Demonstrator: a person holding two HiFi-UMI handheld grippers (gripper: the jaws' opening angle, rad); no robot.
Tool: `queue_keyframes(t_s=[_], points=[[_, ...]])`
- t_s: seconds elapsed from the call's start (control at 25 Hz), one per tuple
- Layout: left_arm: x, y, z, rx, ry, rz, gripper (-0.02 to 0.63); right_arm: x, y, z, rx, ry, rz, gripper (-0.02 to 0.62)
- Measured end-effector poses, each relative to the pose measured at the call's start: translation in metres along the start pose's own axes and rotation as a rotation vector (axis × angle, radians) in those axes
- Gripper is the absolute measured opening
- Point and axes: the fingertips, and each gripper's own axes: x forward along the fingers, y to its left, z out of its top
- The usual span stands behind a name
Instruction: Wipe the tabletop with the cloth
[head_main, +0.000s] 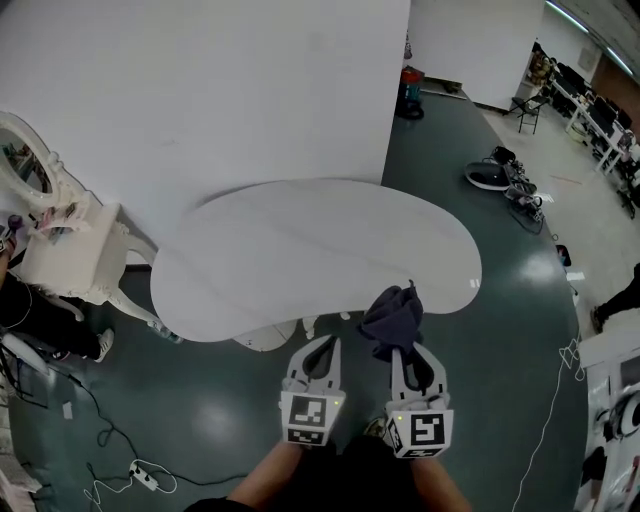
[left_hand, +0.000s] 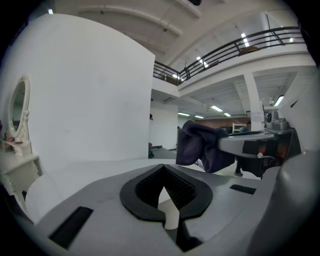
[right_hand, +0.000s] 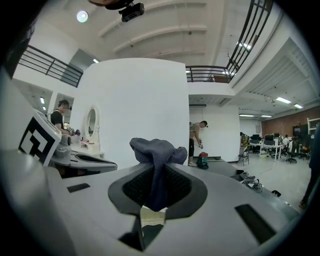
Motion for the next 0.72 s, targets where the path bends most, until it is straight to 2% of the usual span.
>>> queue_keyframes(t_s=[0.12, 0.36, 0.72], points=[[0.001, -0.018, 0.02, 0.007, -0.047, -0.009, 0.006, -0.009, -0.011, 0.016, -0.017, -0.032, 0.01, 0.043], [0.014, -0.07, 0.065, 0.005, -0.166, -0.051, 0.006, -0.026, -0.054, 0.035, -0.021, -0.087, -0.022, 0.043], [0.021, -0.083, 0.073, 0.04, -0.169, -0.076, 0.006, -0.026, -0.059, 0.043, -0.016, -0.11, -0.023, 0.043]])
